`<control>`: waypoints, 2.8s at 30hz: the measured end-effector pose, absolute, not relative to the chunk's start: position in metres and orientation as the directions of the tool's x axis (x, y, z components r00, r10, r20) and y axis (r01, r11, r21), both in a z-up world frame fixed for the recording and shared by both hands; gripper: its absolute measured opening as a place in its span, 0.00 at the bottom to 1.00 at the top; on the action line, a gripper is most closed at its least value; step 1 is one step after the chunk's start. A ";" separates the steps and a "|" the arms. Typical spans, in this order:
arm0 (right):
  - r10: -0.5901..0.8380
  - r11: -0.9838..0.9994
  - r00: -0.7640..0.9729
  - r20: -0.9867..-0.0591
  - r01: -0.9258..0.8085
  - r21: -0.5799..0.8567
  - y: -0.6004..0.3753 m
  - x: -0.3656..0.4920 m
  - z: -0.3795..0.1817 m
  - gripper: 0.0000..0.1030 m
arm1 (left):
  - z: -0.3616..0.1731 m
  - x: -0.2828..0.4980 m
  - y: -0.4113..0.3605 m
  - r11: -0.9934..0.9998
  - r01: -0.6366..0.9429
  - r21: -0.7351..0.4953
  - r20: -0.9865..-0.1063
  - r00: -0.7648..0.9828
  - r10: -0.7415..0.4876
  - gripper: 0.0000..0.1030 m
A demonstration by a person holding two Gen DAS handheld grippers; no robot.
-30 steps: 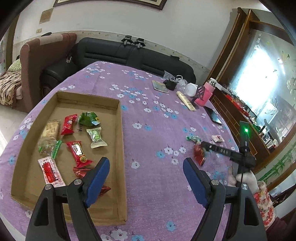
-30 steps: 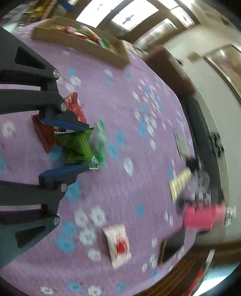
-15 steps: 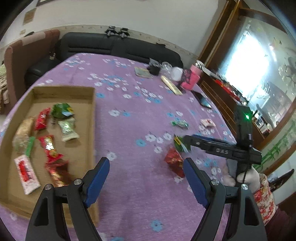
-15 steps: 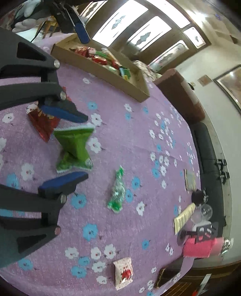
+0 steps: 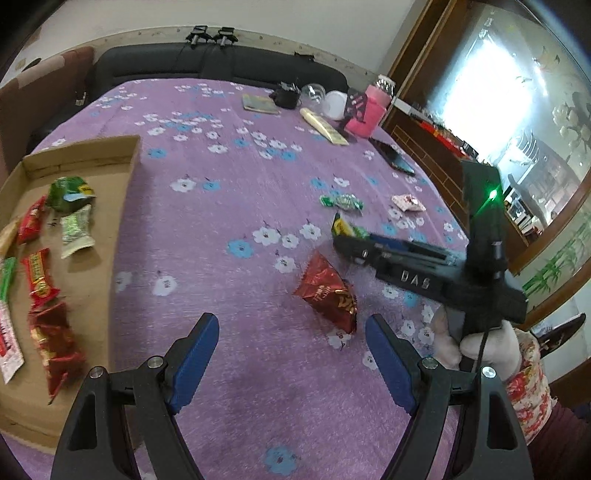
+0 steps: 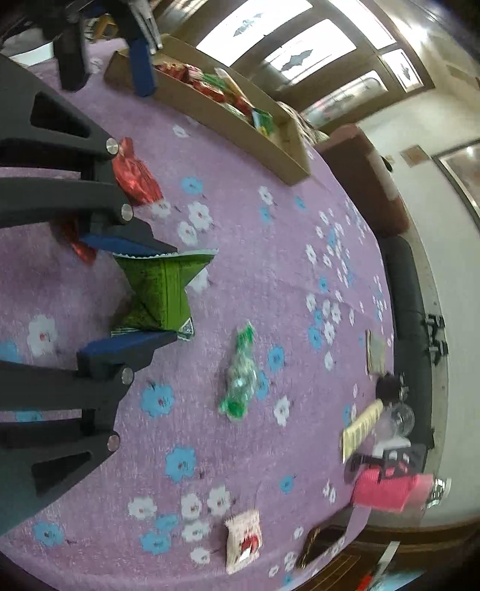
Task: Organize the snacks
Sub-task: 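Grasp the green triangular packet with the right gripper while the left gripper grasps the red packet, then carry the red packet and green triangular packet into the box with both grippers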
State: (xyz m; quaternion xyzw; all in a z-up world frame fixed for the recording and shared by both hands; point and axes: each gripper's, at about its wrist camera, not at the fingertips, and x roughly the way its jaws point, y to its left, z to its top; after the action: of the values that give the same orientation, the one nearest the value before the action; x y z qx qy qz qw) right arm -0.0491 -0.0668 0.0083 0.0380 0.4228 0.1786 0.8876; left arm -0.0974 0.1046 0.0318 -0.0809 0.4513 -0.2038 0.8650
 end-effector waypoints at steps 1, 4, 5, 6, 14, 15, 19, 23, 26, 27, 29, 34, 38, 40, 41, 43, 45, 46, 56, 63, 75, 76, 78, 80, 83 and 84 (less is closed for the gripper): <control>0.341 0.937 0.589 -0.732 -0.274 0.217 -0.070 -0.049 0.009 0.35 | 0.029 -0.095 0.100 0.902 0.284 -0.324 -0.752 0.502 -0.428 0.82; 0.336 0.942 0.607 -0.721 -0.228 0.247 -0.083 -0.045 0.011 0.35 | 0.022 -0.089 0.082 0.896 0.310 -0.319 -0.764 0.476 -0.437 0.82; 0.335 0.942 0.611 -0.717 -0.213 0.259 -0.088 -0.043 0.011 0.35 | 0.020 -0.087 0.074 0.896 0.320 -0.309 -0.769 0.470 -0.433 0.82; 0.336 0.941 0.615 -0.713 -0.198 0.273 -0.093 -0.042 0.012 0.35 | 0.018 -0.085 0.067 0.895 0.332 -0.298 -0.774 0.465 -0.430 0.82; 0.343 0.932 0.632 -0.695 -0.135 0.337 -0.113 -0.040 0.014 0.36 | 0.010 -0.063 0.017 0.885 0.428 -0.183 -0.796 0.464 -0.389 0.54; 0.341 0.932 0.634 -0.694 -0.132 0.338 -0.114 -0.040 0.014 0.36 | 0.007 -0.057 0.015 0.884 0.426 -0.194 -0.799 0.454 -0.394 0.49; 0.335 0.932 0.641 -0.690 -0.118 0.343 -0.117 -0.040 0.014 0.36 | 0.006 -0.045 0.013 0.883 0.421 -0.208 -0.791 0.458 -0.405 0.35; 0.330 0.931 0.642 -0.692 -0.101 0.350 -0.122 -0.038 0.012 0.36 | 0.011 -0.047 0.017 0.873 0.418 -0.250 -0.766 0.465 -0.443 0.32; 0.326 0.932 0.647 -0.690 -0.094 0.351 -0.124 -0.037 0.011 0.36 | 0.022 -0.052 0.029 0.866 0.406 -0.292 -0.735 0.484 -0.475 0.32; 0.321 0.933 0.649 -0.689 -0.093 0.348 -0.124 -0.037 0.011 0.36 | 0.025 -0.053 0.033 0.867 0.400 -0.298 -0.728 0.492 -0.477 0.32; 0.314 0.936 0.653 -0.689 -0.090 0.341 -0.124 -0.037 0.011 0.36 | 0.032 -0.059 0.047 0.866 0.383 -0.322 -0.708 0.510 -0.489 0.32; 0.280 0.950 0.665 -0.692 -0.086 0.302 -0.121 -0.038 0.011 0.35 | 0.046 -0.076 0.095 0.873 0.312 -0.375 -0.662 0.569 -0.488 0.32; 0.226 0.966 0.680 -0.697 -0.064 0.251 -0.118 -0.040 0.011 0.35 | 0.058 -0.095 0.150 0.886 0.229 -0.402 -0.624 0.640 -0.449 0.32; 0.205 0.971 0.686 -0.698 -0.052 0.234 -0.117 -0.040 0.011 0.35 | 0.062 -0.101 0.174 0.894 0.190 -0.405 -0.612 0.670 -0.420 0.32; 0.200 0.972 0.687 -0.698 -0.048 0.230 -0.118 -0.040 0.011 0.35 | 0.064 -0.105 0.188 0.897 0.166 -0.409 -0.605 0.687 -0.403 0.32; 0.192 0.973 0.688 -0.700 -0.042 0.226 -0.119 -0.040 0.011 0.35 | 0.066 -0.113 0.212 0.905 0.124 -0.406 -0.599 0.713 -0.366 0.32; 0.184 0.977 0.687 -0.703 -0.050 0.207 -0.115 -0.040 0.013 0.35 | 0.068 -0.122 0.233 0.918 0.082 -0.387 -0.598 0.736 -0.318 0.32; 0.182 0.979 0.688 -0.702 -0.063 0.191 -0.110 -0.042 0.016 0.35 | 0.068 -0.126 0.244 0.924 0.060 -0.378 -0.599 0.745 -0.294 0.32; 0.382 0.918 0.616 -0.689 -0.337 0.208 0.004 -0.062 0.060 0.36 | 0.043 -0.145 0.313 0.897 -0.090 -0.432 -0.609 0.763 -0.217 0.32; 0.468 0.851 0.505 -0.725 -0.478 0.217 0.094 -0.064 0.059 0.36 | 0.031 -0.141 0.324 0.903 -0.122 -0.412 -0.641 0.743 -0.192 0.32; 0.410 0.817 0.444 -0.797 -0.566 0.105 0.190 -0.045 0.039 0.36 | 0.022 -0.126 0.339 0.900 -0.129 -0.417 -0.652 0.732 -0.197 0.33; 0.403 0.818 0.442 -0.802 -0.566 0.100 0.195 -0.043 0.036 0.36 | 0.022 -0.126 0.340 0.897 -0.128 -0.424 -0.648 0.735 -0.201 0.33; 0.394 0.820 0.439 -0.807 -0.565 0.093 0.200 -0.040 0.033 0.36 | 0.023 -0.128 0.343 0.890 -0.126 -0.437 -0.637 0.743 -0.207 0.36; 0.387 0.823 0.440 -0.811 -0.562 0.088 0.203 -0.038 0.029 0.37 | 0.026 -0.132 0.346 0.883 -0.126 -0.453 -0.621 0.755 -0.211 0.45; 0.402 0.822 0.436 -0.805 -0.559 0.108 0.204 -0.036 0.029 0.38 | 0.032 -0.137 0.349 0.875 -0.128 -0.466 -0.599 0.773 -0.206 0.55; 0.405 0.822 0.437 -0.803 -0.559 0.110 0.205 -0.036 0.029 0.39 | 0.034 -0.139 0.350 0.873 -0.128 -0.471 -0.593 0.778 -0.206 0.57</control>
State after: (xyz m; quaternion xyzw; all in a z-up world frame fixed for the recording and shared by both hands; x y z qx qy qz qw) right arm -0.0360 0.2045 0.0294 -0.0861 0.4470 0.2857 0.8433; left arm -0.1390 0.3497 0.0340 -0.2512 0.3324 -0.0214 0.9088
